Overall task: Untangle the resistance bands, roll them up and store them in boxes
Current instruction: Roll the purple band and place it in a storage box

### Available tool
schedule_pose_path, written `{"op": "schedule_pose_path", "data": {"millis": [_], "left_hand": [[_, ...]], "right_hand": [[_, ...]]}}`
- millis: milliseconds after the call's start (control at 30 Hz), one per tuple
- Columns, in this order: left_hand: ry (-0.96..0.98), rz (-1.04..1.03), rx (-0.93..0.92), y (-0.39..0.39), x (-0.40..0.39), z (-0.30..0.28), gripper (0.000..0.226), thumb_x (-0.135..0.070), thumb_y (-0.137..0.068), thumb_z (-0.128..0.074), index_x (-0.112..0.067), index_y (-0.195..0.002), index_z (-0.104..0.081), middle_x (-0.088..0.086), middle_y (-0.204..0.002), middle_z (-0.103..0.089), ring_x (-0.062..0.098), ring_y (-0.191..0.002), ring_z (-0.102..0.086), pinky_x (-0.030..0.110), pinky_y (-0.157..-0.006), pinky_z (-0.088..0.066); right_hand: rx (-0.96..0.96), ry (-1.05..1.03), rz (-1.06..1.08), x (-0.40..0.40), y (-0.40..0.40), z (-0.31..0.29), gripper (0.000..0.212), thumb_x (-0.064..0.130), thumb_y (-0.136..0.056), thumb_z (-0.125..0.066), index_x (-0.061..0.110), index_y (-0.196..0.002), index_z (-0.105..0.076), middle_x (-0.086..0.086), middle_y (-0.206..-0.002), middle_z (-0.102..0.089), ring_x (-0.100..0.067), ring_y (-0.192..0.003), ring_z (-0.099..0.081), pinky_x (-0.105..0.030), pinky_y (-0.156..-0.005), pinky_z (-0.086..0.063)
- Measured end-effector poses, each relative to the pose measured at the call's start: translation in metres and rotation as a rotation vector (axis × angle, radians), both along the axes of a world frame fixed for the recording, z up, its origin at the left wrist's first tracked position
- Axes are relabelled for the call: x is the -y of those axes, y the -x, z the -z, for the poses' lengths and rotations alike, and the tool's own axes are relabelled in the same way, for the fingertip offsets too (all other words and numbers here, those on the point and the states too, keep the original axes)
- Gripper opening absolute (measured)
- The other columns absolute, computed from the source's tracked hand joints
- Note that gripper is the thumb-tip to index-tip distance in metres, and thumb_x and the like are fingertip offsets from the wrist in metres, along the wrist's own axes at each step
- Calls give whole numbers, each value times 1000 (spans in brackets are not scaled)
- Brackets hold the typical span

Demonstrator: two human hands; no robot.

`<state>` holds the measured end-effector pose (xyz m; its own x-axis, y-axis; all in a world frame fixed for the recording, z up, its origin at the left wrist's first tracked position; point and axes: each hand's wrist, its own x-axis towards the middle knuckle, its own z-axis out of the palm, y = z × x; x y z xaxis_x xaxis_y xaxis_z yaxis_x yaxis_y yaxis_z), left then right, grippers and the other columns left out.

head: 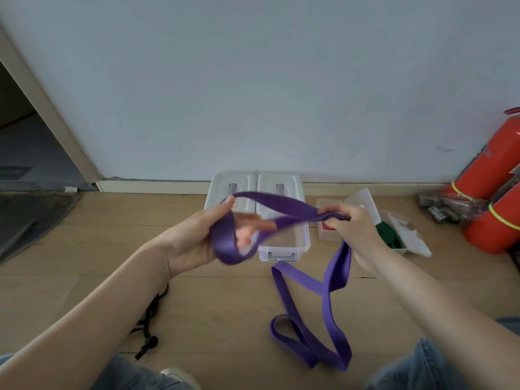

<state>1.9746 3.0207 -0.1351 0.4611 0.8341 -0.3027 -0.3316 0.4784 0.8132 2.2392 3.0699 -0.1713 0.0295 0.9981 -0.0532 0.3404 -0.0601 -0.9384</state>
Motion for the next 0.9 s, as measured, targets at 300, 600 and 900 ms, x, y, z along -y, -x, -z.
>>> {"op": "schedule_pose_path", "data": {"millis": [300, 600, 900], "left_hand": [[40, 176, -714, -3, 4, 29, 70, -45, -72, -65, -10, -131, -48, 2, -117, -64, 14, -100, -64, 29, -89, -51], [-595, 18, -765, -57, 2, 35, 28, -23, -75, -75, -33, -95, -59, -15, -99, -66, 1, -102, -59, 23, -91, -46], [-649, 134, -1165, -24, -2, 52, 27, -15, -78, -65, -10, -97, -46, 11, -87, -59, 26, -76, -55, 28, -71, -47]], "right_hand": [[-146, -38, -35, 2, -2, -21, 30, -5, -88, -51, 20, -93, -67, 2, -82, -63, -7, -65, -51, -20, -61, -38], [-71, -296, -456, 31, 38, -51, 39, -10, -82, -54, 27, -82, -66, 20, -83, -68, 6, -83, -61, -5, -76, -40], [-274, -269, -203, 16, 18, -41, 31, -5, -87, -55, 24, -84, -66, 19, -79, -67, 4, -78, -59, -10, -69, -43]]}}
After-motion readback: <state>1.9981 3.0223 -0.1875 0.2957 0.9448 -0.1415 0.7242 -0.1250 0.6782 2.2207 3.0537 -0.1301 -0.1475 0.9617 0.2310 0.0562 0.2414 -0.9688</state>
